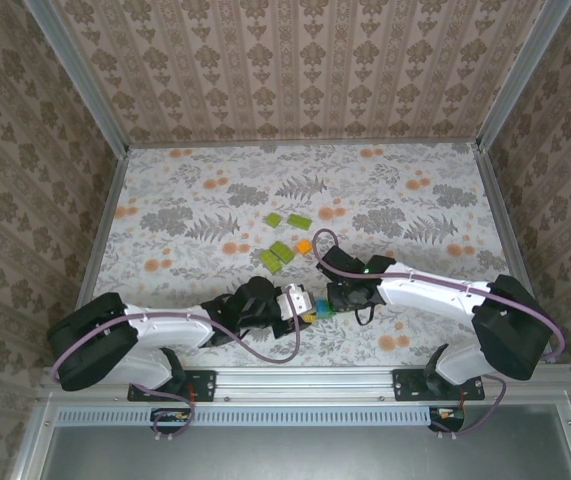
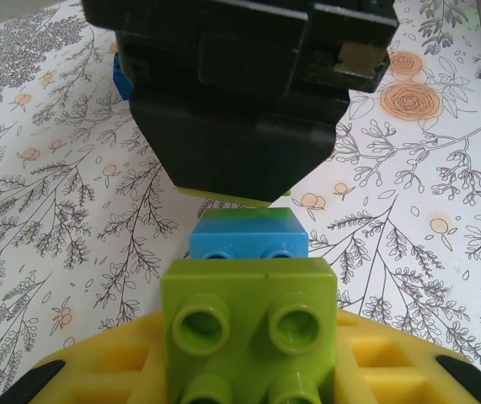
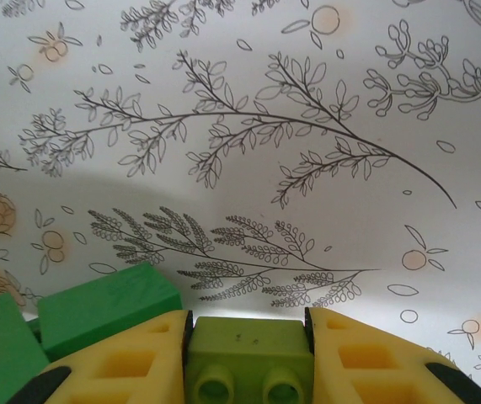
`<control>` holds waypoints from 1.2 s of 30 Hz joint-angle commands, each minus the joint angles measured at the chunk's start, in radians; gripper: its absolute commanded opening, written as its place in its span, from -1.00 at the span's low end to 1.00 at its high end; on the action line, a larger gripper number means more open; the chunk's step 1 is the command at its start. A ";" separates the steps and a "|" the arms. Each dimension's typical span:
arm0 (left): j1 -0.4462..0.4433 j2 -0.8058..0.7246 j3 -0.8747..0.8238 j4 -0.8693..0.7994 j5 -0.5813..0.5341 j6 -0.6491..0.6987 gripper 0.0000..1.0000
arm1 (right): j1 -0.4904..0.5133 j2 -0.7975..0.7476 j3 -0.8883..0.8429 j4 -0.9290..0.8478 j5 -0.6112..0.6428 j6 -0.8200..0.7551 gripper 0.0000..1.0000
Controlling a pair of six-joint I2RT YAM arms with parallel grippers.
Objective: Assemble a carrot with lego
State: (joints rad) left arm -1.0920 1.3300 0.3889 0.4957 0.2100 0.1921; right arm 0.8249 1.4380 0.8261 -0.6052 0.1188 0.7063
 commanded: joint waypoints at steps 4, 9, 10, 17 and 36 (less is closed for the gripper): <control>0.004 -0.028 0.035 -0.025 0.008 0.014 -0.36 | 0.001 0.033 -0.025 0.028 -0.027 -0.004 -0.48; 0.006 -0.010 0.042 0.006 0.012 0.009 -0.36 | 0.001 0.038 -0.030 0.030 -0.025 -0.007 -0.48; 0.005 -0.006 0.045 0.012 0.014 0.007 -0.35 | 0.001 0.038 -0.031 0.030 -0.024 -0.007 -0.48; 0.006 0.039 0.072 0.044 0.031 0.006 -0.35 | -0.001 0.046 -0.048 0.043 -0.030 -0.007 -0.48; -0.025 0.153 0.163 0.008 0.117 -0.004 -0.35 | -0.043 0.041 -0.090 0.098 -0.041 -0.026 -0.49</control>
State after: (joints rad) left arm -1.0889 1.4708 0.5171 0.5224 0.2714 0.1913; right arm 0.7788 1.4723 0.7467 -0.6022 0.1413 0.7052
